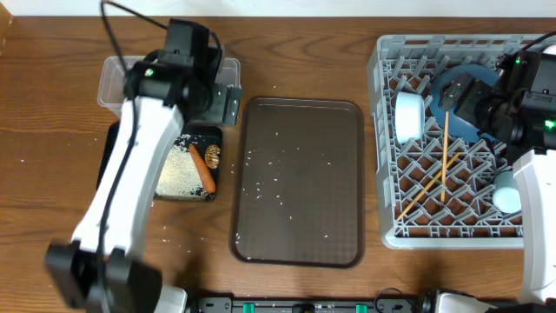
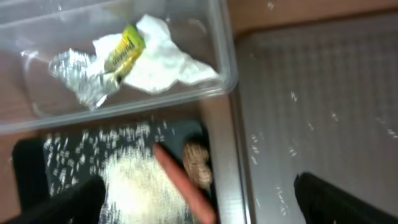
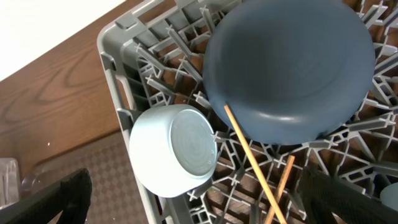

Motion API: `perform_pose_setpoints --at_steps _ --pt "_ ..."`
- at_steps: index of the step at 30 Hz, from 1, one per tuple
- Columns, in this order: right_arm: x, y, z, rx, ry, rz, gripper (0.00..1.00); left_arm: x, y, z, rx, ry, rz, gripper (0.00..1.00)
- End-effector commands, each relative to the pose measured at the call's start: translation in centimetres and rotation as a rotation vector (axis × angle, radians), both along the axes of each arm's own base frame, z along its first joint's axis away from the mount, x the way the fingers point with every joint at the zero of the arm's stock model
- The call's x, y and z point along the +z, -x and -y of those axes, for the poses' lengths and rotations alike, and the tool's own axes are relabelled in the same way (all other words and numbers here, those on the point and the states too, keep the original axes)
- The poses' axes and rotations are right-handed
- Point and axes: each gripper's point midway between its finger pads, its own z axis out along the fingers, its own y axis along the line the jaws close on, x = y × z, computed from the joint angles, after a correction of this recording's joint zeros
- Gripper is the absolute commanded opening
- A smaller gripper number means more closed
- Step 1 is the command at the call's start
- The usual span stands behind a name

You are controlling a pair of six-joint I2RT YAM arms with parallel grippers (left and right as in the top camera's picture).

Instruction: Sort waste into correct bins and load items into the dishwasher rack

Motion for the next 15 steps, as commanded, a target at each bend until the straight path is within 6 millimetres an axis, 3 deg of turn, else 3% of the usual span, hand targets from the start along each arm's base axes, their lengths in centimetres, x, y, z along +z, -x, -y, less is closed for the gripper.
perform_pose_setpoints --at_steps 1,5,15 --pt "1.2 0.1 0.0 -0.007 -0.004 0.029 0.99 2.3 2.1 0.0 -0.018 -0.012 0.022 0.98" --pt "1.2 0.1 0.0 -0.007 -0.004 0.029 0.99 4.8 3.9 -0.8 -0.003 0.011 0.067 0.98" --pt "1.2 0.1 0.0 -0.007 -0.004 0.029 0.99 14.6 7.9 -4.3 0.087 0.045 0.463 0.98"
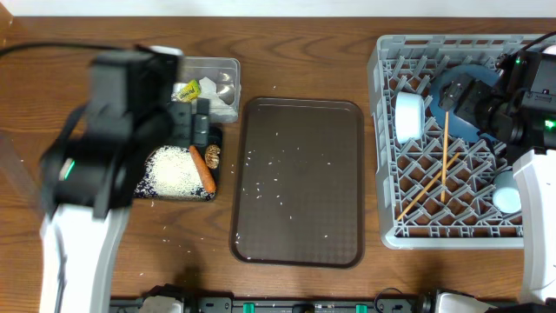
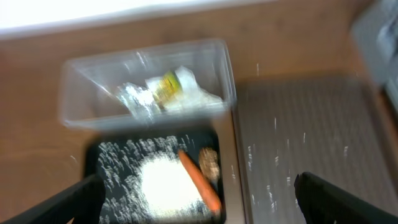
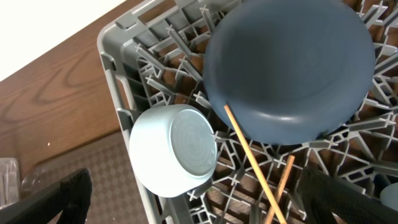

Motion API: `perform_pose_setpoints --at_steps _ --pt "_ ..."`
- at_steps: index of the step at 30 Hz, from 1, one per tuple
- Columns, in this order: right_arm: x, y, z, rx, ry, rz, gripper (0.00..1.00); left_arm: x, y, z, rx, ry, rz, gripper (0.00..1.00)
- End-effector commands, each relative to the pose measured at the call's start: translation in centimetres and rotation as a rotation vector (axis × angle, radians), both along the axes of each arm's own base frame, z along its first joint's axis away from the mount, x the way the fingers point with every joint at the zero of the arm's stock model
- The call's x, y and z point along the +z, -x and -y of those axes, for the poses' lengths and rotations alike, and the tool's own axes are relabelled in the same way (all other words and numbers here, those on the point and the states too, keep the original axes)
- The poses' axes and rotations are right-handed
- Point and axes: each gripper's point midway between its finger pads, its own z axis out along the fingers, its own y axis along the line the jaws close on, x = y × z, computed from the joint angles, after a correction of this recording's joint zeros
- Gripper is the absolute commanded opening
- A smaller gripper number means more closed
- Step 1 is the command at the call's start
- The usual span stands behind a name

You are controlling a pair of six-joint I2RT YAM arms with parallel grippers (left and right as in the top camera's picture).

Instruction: Sort waste into correct bins and load items into the dishwasher rack

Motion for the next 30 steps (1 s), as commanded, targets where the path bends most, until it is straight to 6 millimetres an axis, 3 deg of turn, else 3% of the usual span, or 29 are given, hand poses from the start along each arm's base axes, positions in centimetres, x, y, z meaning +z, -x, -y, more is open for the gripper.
perform_pose_setpoints --at_steps 1,4,9,20,30 --pt "1.2 0.1 0.0 -0.007 -0.004 0.030 0.99 2.0 1.5 -1.5 0.046 -0.007 0.119 0.98" --pt "1.2 0.1 0.0 -0.007 -0.004 0.030 0.99 3.0 2.4 -2.2 0.060 0.001 0.243 0.98" --pt "1.2 0.1 0.0 -0.007 -0.004 0.030 0.99 1.6 4.4 -2.4 0.053 0.008 0.421 0.98" --pt "1.2 0.1 0.0 -0.007 -0.004 0.030 0.99 -8.7 7.3 -2.7 0.046 0.012 0.644 0.98" --pt "1.2 0.1 0.0 -0.007 -0.004 0.030 0.99 -16.5 8.0 -2.7 0.045 0.010 0.622 0.98"
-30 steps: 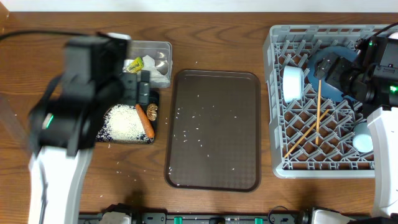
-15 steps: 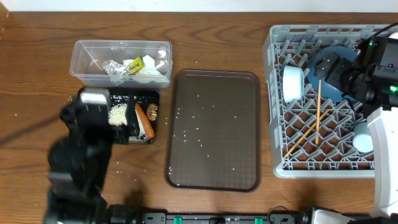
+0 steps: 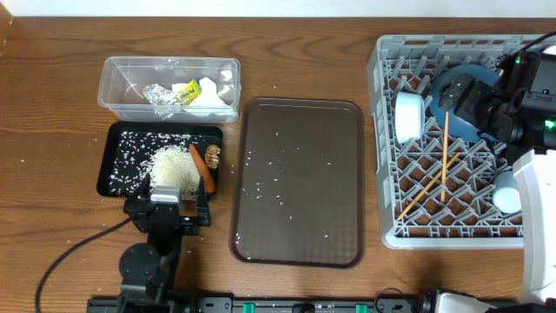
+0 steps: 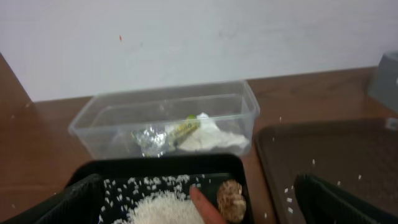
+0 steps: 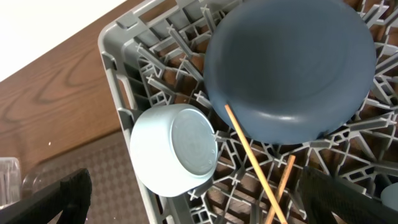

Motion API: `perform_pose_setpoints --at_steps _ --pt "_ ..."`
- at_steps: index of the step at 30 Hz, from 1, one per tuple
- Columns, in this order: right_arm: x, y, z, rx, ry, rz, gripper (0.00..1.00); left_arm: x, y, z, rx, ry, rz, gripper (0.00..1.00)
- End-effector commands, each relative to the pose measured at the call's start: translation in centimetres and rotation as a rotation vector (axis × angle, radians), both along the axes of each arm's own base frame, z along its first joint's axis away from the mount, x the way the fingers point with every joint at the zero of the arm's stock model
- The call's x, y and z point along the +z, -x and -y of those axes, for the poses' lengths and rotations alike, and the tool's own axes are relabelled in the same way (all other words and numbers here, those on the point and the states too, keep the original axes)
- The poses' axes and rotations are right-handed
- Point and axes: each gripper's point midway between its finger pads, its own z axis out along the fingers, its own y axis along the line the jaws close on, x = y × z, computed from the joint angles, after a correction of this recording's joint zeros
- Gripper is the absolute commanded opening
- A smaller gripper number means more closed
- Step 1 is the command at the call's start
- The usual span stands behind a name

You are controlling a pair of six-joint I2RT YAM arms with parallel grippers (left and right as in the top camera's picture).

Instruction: Sort waste into correct bins and load items into the dishwasher rack

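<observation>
A clear bin (image 3: 113,87) at the back left holds crumpled wrappers (image 3: 187,91); the left wrist view shows them (image 4: 186,130) too. In front of it a black tray (image 3: 113,165) carries rice (image 3: 169,165), a carrot (image 3: 201,168) and a brown lump (image 4: 231,199). The grey dishwasher rack (image 3: 382,156) on the right holds a blue plate (image 5: 289,68), a pale bowl (image 5: 177,149) and two chopsticks (image 3: 443,161). My left gripper (image 3: 168,209) sits low at the table's front, open and empty. Over the rack's back part hovers my right gripper (image 3: 460,91), open and empty.
A brown serving tray (image 3: 300,183) dotted with rice grains lies in the middle of the table. A second pale cup (image 3: 506,191) sits in the rack's right side. Loose grains are scattered on the wood near the black tray.
My left arm has moved from over the black tray's left side back to the table's front edge, low down. Its camera now looks level across the black tray. The right arm has not moved.
First my left gripper was open over the edge of the clear bin, wrappers lying inside. Then it was higher and nearer the front, over the black tray. Now it rests at the front edge, empty. The right gripper stayed open over the rack throughout.
</observation>
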Motion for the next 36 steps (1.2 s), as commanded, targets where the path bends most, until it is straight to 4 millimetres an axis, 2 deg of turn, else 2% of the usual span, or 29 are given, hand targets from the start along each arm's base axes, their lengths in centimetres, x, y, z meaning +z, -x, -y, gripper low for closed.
perform_pose_setpoints --at_steps 1,2,4,6,10,17,21,28,32,36 --pt "1.7 3.4 1.7 -0.066 0.123 0.003 0.99 -1.0 0.0 -0.3 0.012 -0.007 0.007 0.98" --pt "1.7 3.5 1.7 -0.068 0.126 0.003 0.99 -1.0 0.0 -0.3 0.012 -0.007 0.007 0.98" --pt "1.8 5.3 2.1 -0.099 0.177 0.025 0.99 -1.0 0.0 -0.3 0.012 -0.007 0.007 0.98" --pt "2.4 6.3 2.4 -0.106 0.230 0.124 0.99 -1.0 0.0 -0.3 0.012 -0.007 0.007 0.98" --pt "2.7 8.0 0.5 0.063 0.364 0.349 0.99 -1.0 0.0 -0.3 0.012 -0.007 0.007 0.98" --pt "-0.8 13.0 -0.3 0.067 0.418 0.524 0.99 -1.0 0.0 -0.3 0.012 -0.007 0.007 0.98" --pt "-2.3 14.5 -0.5 0.056 0.428 0.583 0.99 -1.0 0.0 -0.3 0.012 -0.007 0.007 0.98" --pt "-4.0 15.5 -0.6 0.037 0.445 0.690 0.99 -1.0 0.0 -0.3 0.012 -0.007 0.007 0.98" --pt "-5.2 14.6 -1.1 0.058 0.436 0.731 0.99 -1.0 0.0 -0.3 0.012 -0.007 0.007 0.98" --pt "-7.1 13.7 -1.6 0.086 0.419 0.767 0.99 -1.0 0.0 -0.3 0.012 -0.007 0.007 0.98"
